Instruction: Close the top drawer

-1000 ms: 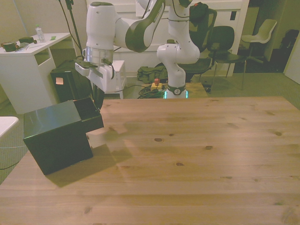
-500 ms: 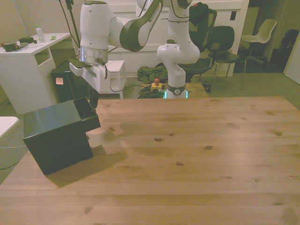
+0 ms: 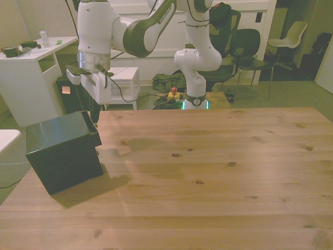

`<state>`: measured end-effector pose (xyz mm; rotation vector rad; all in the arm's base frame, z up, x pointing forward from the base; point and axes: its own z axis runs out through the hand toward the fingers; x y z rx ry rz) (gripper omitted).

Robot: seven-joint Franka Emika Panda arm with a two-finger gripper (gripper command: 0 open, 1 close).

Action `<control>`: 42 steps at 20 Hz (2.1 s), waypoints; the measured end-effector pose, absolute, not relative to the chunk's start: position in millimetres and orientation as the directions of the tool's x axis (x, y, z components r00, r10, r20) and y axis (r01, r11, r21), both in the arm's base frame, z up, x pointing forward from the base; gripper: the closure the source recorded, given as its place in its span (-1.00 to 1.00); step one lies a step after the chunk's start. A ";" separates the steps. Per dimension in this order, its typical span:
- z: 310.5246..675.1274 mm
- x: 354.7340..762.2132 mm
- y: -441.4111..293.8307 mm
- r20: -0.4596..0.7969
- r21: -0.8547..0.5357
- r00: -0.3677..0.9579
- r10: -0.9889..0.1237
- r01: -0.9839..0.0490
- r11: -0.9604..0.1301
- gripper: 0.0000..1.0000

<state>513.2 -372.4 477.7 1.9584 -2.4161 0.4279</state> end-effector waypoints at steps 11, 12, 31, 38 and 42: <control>478.5 525.1 -379.1 0.179 -0.207 -0.224 -0.958 -0.961 0.186 1.00; 478.7 524.9 -379.4 0.179 -0.207 -0.224 -0.958 -0.960 0.186 1.00; 482.8 517.2 -390.0 0.173 -0.201 -0.241 -0.955 -0.958 0.205 1.00; 476.7 528.8 -361.4 0.169 -0.194 -0.177 -0.970 -0.970 0.143 1.00; 468.3 527.3 -317.9 0.149 -0.188 -0.112 -0.982 -0.979 0.083 1.00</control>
